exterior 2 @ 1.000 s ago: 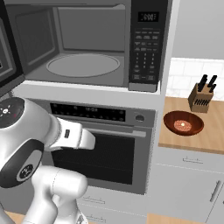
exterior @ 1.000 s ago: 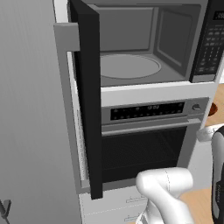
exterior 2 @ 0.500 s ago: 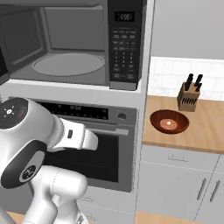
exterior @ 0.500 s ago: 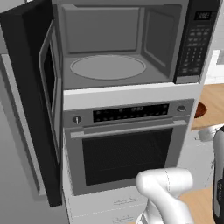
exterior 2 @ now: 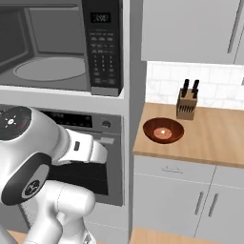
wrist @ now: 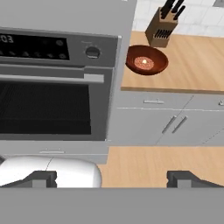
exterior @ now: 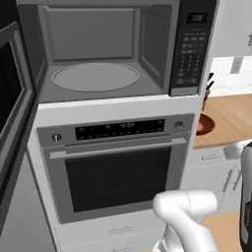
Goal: Open the microwave, place the bowl with waffle inside the microwave, then close the microwave door and turn it on.
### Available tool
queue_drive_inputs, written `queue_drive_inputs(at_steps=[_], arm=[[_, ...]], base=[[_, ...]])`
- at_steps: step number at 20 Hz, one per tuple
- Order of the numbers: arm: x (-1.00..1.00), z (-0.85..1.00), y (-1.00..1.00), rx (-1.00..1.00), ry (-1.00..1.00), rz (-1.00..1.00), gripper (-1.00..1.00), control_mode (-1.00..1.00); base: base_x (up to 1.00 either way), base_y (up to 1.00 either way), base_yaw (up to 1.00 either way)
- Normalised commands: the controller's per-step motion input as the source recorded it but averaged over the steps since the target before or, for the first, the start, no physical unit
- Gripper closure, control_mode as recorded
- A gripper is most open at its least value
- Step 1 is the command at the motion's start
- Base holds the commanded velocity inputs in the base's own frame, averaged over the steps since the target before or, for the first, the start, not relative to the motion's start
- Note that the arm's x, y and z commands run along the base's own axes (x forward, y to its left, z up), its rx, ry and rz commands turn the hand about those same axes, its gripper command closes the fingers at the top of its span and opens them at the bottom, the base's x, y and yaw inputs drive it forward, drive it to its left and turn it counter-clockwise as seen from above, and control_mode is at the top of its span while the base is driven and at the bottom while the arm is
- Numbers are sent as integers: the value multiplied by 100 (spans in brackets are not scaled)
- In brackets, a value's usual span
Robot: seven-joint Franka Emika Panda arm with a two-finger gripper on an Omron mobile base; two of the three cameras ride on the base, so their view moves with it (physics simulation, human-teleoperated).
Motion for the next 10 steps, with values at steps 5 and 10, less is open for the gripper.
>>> queue_drive_inputs(at_steps=[5, 10], arm=[[0, 0, 0, 0, 0, 0, -100, 100], [0, 0, 0, 0, 0, 0, -100, 100]], base=[[8, -50, 3], [16, -51, 6]])
